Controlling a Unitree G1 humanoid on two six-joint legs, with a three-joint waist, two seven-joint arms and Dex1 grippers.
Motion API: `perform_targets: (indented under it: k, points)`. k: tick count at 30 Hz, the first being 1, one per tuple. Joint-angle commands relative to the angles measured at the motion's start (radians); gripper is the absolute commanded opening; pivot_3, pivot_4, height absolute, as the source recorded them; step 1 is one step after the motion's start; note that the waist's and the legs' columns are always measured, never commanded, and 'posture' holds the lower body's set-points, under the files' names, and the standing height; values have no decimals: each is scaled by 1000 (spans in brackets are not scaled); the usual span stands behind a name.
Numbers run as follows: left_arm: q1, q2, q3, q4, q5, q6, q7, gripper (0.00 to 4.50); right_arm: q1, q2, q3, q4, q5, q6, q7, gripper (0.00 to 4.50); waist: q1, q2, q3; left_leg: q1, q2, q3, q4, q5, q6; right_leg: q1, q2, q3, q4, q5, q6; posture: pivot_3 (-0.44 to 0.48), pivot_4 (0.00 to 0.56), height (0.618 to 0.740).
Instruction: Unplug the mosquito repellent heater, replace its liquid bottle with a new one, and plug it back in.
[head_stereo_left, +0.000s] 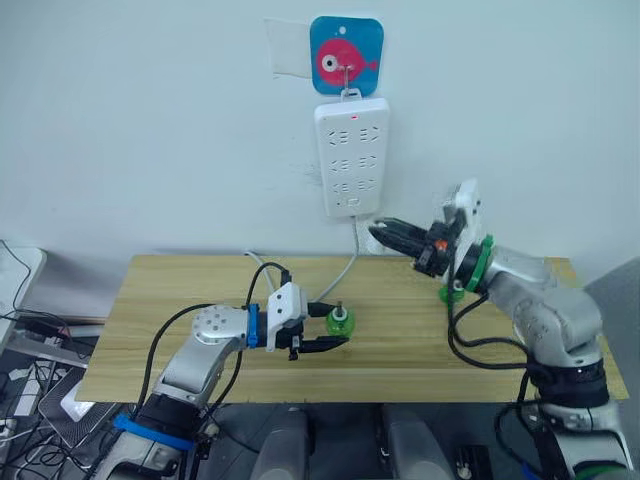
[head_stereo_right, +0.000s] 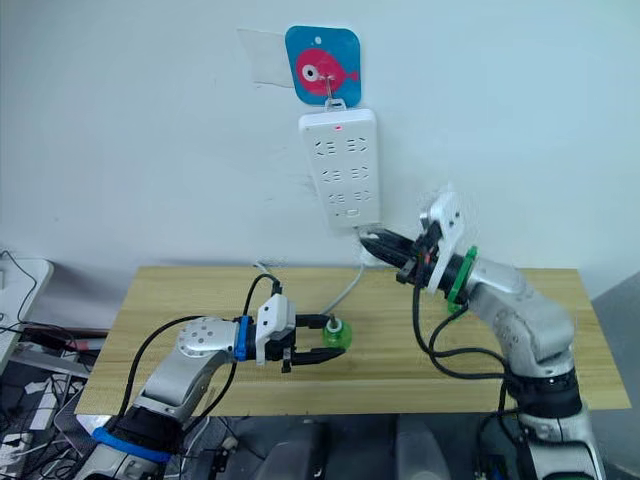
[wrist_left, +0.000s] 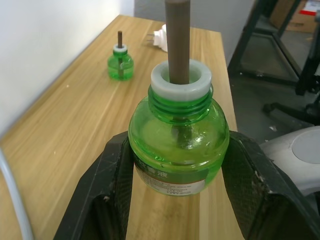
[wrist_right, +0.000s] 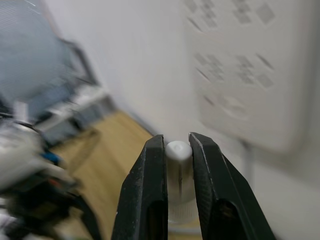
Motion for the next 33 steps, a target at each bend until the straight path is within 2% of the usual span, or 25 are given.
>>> perform_targets:
  k: [1,5,16,23,29,33]
  points:
    - [10,-1,23,-66,-18,6,25,2188,69,19,36,49,-153,-159,-87,336,-3,0,0,0,0,1,0,0,0,0,0,0,0,0,0,-31,213,740]
    - [15,5,20,-83,-23,19,33,2188,94,71,43,201,-265,-287,-175,336,-11,0,0,2,1,2,0,0,0,-1,1,2,2,0,0,-29,213,740]
    - [11,20,21,-106,-30,39,35,2188,-5,179,7,650,-382,-521,-314,336,-12,1,0,2,2,3,-1,0,0,-1,6,3,2,0,0,-5,206,740]
    - [10,21,21,-117,-32,48,40,2188,-31,194,-11,808,-404,-627,-343,336,-10,1,0,2,2,3,-1,0,0,-1,6,3,2,0,0,3,207,740]
    - [9,23,21,-122,-35,52,44,2188,-46,217,-49,865,-375,-655,-341,336,-10,1,-1,2,2,4,-1,0,0,-1,7,4,2,0,0,3,206,740]
    - [2,22,21,-118,-34,53,44,2188,-46,221,-55,872,-376,-661,-323,1683,-10,1,-1,2,2,4,-1,0,0,-1,7,4,2,0,0,1,206,740]
